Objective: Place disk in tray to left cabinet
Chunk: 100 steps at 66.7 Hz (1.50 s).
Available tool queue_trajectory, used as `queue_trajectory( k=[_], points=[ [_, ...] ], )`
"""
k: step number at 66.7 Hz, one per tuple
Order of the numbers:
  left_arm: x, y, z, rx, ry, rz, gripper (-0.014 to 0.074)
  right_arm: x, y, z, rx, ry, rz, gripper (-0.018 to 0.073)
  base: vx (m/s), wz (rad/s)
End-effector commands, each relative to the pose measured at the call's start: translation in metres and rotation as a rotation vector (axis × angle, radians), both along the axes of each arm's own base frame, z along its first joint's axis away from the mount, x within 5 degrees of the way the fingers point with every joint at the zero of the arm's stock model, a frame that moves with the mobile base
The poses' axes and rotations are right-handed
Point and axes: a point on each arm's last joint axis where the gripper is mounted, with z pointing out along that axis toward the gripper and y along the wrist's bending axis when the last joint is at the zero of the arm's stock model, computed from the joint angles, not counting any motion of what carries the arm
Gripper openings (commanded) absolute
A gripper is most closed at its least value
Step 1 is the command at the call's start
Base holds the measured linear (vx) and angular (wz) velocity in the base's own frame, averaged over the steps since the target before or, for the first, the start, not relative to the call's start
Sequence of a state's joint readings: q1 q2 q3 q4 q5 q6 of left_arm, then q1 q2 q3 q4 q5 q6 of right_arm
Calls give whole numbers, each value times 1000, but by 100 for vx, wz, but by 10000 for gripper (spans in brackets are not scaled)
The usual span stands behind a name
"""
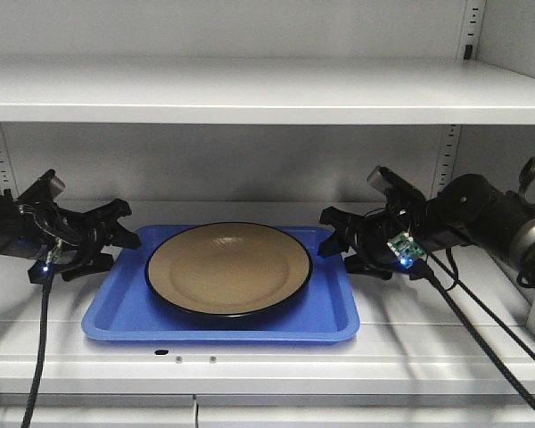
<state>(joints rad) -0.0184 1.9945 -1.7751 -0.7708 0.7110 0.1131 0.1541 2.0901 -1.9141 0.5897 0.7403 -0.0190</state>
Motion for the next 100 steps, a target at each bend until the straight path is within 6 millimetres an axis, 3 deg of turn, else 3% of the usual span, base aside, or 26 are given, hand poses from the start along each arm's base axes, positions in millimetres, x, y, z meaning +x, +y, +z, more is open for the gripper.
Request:
queue_trajectory(
  k=[1, 14, 58, 68, 80, 100],
  points=[
    [-12, 2, 53, -38, -149, 32, 463, -10, -11, 60, -14, -209, -53, 370, 0, 0],
    [-18, 2, 64, -40, -173, 28, 461, -14, -15, 64, -108, -218, -37, 370, 0, 0],
    [-17, 3, 63, -26, -172, 26, 461, -17, -14, 61, -113, -179, -14, 369, 0, 0],
    [-28, 4, 72, 47, -198, 20, 461, -17, -14, 61, -113, -178, -13, 369, 0, 0],
    [-67, 13, 69, 92, -217, 100, 461, -17, -14, 61, -113, -177, -14, 369, 0, 0],
    [-197, 33, 53, 294, -354, 221, 450, -17, -14, 61, -113, -177, -14, 369, 0, 0]
  ],
)
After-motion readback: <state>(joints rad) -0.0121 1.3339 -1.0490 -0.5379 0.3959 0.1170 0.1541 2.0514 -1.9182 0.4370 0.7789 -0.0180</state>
